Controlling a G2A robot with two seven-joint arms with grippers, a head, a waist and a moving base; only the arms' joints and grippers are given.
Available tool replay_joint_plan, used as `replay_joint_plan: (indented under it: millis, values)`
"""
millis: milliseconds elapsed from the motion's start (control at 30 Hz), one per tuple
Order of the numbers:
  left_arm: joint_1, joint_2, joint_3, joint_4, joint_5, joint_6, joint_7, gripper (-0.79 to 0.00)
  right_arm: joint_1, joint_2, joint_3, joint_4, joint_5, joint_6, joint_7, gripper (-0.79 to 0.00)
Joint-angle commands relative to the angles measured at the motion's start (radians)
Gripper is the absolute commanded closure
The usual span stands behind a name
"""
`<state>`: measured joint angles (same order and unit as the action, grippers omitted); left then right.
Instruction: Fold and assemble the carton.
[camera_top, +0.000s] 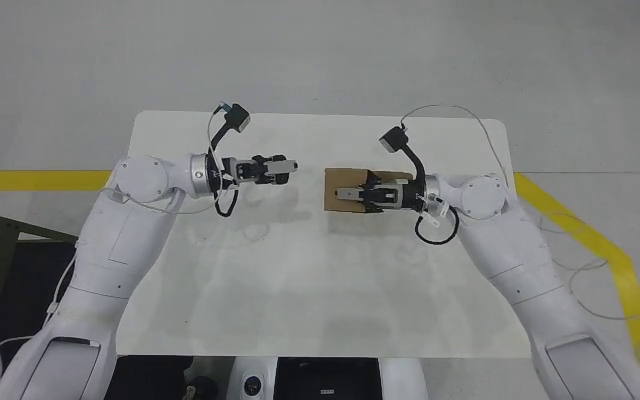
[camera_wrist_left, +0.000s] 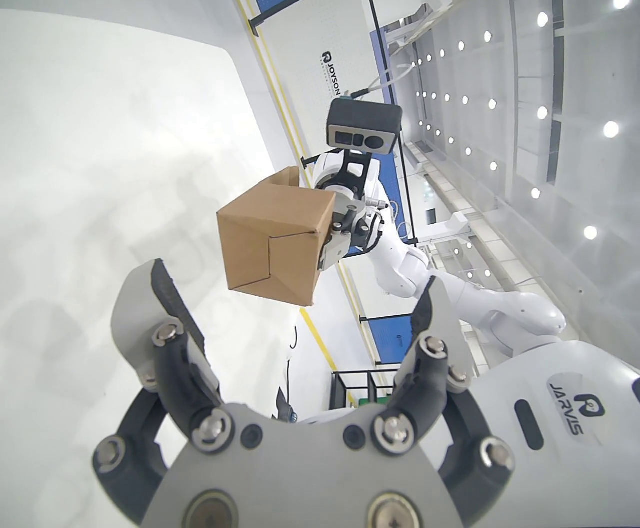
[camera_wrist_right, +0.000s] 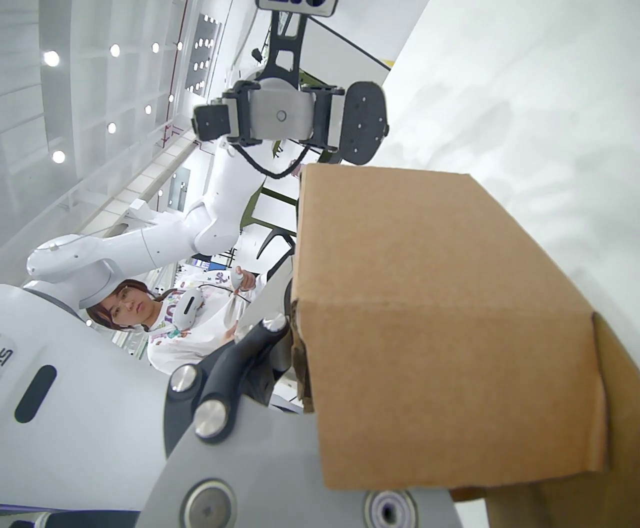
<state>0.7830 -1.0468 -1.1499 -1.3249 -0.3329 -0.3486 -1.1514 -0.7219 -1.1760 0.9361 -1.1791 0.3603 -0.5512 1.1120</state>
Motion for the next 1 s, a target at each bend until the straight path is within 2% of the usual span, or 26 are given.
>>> replay_joint_plan:
  millis: [0, 333, 467, 533, 600, 667, 767, 900, 967]
  values:
    - [0.003, 0.002, -0.004, -0.004, 0.008, -0.001, -0.001, -0.785, 0.010, -0.012, -0.031, 0.027, 0.002, 0.003, -0.013, 0.000]
    - [0.011, 0.013, -0.029, -0.011, 0.052, -0.018, -0.015, -0.785, 0.075, -0.073, -0.162, 0.178, -0.037, -0.001, -0.047, -0.006]
    - [0.014, 0.018, -0.036, -0.017, 0.074, -0.039, -0.017, -0.785, 0.107, -0.092, -0.192, 0.230, -0.067, 0.006, -0.061, -0.040]
    - [0.016, 0.020, -0.038, -0.020, 0.083, -0.044, -0.017, -0.785, 0.122, -0.101, -0.209, 0.254, -0.090, 0.008, -0.057, -0.117]
    - [0.015, 0.022, -0.041, -0.025, 0.097, -0.051, -0.018, -0.785, 0.133, -0.109, -0.222, 0.274, -0.095, 0.008, -0.048, -0.277]
    - [0.014, 0.024, -0.045, -0.031, 0.108, -0.058, -0.017, -0.785, 0.145, -0.116, -0.232, 0.293, -0.109, 0.009, -0.049, -0.379]
    - [0.012, 0.027, -0.047, -0.036, 0.130, -0.065, -0.023, -0.785, 0.157, -0.124, -0.236, 0.311, -0.125, 0.006, -0.061, -0.391]
    - [0.012, 0.027, -0.047, -0.036, 0.130, -0.065, -0.023, -0.785, 0.160, -0.123, -0.224, 0.298, -0.115, 0.005, -0.049, -0.520]
    - [0.012, 0.027, -0.047, -0.036, 0.130, -0.065, -0.023, -0.785, 0.157, -0.118, -0.212, 0.290, -0.117, 0.003, -0.037, -0.548]
